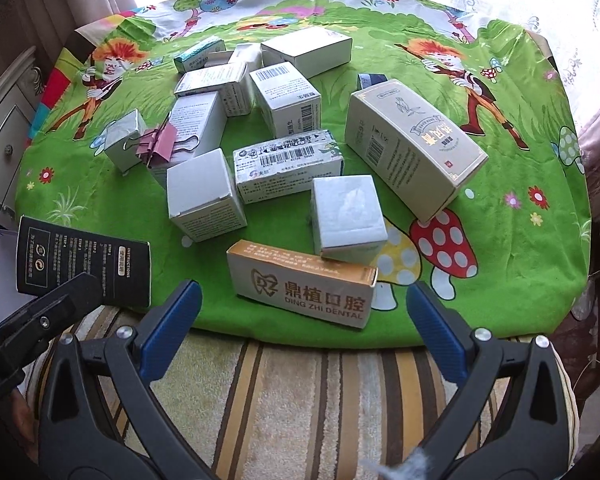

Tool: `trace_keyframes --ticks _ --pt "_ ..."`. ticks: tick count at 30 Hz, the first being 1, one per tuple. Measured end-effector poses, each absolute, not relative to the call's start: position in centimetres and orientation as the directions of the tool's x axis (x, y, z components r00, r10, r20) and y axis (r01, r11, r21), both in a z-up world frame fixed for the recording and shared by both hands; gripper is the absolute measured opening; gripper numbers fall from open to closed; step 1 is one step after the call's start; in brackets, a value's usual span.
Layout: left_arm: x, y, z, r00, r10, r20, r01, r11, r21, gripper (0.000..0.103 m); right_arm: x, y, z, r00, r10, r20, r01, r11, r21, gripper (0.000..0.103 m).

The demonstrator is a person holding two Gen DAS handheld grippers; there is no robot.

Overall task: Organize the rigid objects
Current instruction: 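Grasp the black DORMI box with the left tool while the right tool grasps the orange dental box, then carry both boxes to the purple storage box and release them inside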

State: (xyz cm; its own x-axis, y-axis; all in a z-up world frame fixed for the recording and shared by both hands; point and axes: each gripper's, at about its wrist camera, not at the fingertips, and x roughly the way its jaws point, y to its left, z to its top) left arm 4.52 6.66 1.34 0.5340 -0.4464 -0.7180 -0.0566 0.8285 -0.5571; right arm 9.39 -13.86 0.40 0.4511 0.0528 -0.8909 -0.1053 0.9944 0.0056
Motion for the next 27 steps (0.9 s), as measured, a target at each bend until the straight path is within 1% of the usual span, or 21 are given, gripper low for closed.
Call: trace_keyframes --ticks 9,10,11,12,19,27 --pt "3.9 7.8 1.0 0.541 -0.468 -0.698 -0.051 0.811 -0.583 0.040 11.0 -13.0 -0.9 0.406 -0.019 -0.914 -0.051 0.998 -0.044 0.102" --pt "3.9 7.8 1.0 0.542 -0.468 -0.698 -0.048 0.812 -0.582 0.040 11.0 -13.1 -1.0 0.402 -0.020 -0.915 -0.048 0.998 -0.043 0.098" --pt "3.8 7.8 1.1 0.543 -0.470 -0.696 -0.044 0.812 -0.582 0.040 11.1 -13.2 -1.1 0.395 -0.026 -0.918 -0.042 0.998 -0.046 0.087" --pt "3.8 7.8 1.1 0.543 -0.471 -0.695 -0.040 0.812 -0.582 0.040 11.1 -13.3 -1.2 0.387 -0.031 -0.922 -0.035 0.998 -0.049 0.083" --pt "2.9 8.0 1.5 0.559 -0.446 -0.698 -0.039 0.827 -0.560 0.040 10.2 -13.7 -0.6 0.389 -0.014 -0.921 -0.041 0.999 -0.032 0.083" --pt "1.6 8.8 2.7 0.601 -0.332 -0.727 -0.082 0.879 -0.469 0.040 7.6 -13.3 1.6 0.449 0.058 -0.892 -0.089 0.996 0.020 0.083"
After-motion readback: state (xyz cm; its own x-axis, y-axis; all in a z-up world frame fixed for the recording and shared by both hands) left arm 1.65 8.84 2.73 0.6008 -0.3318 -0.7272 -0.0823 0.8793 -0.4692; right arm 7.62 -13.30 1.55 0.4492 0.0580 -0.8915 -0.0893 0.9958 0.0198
